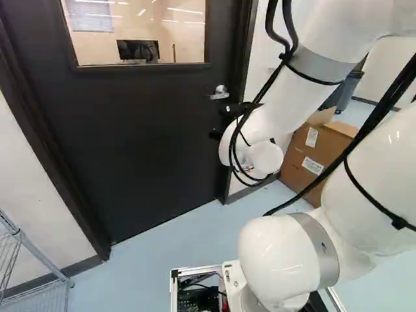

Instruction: Open the door and move inside

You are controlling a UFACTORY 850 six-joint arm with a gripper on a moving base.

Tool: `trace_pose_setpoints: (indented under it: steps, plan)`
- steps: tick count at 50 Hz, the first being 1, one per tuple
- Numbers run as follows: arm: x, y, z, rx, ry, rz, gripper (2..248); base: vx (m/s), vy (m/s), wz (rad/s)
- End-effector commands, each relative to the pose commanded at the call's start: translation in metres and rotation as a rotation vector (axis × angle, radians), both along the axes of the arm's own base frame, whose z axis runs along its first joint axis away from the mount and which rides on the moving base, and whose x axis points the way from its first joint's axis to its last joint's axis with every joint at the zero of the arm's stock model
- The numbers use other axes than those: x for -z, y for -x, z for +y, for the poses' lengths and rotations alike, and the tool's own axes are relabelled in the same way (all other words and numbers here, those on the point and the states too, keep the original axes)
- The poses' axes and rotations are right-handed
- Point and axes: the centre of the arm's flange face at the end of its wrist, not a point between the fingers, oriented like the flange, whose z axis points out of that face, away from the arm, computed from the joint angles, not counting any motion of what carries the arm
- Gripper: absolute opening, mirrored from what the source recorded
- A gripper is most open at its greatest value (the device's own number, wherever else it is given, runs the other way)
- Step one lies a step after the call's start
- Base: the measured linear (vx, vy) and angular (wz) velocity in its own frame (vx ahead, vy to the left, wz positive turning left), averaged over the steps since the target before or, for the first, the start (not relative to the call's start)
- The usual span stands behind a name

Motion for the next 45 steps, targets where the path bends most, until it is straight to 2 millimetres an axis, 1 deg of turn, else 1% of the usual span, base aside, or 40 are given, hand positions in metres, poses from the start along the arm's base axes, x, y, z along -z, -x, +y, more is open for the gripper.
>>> trace_pose_setpoints:
  steps: [45]
  plan:
    - [-0.046, -0.043, 0.009, -0.12, 0.062, -0.108, 247, 0.0, 0.0, 0.0]
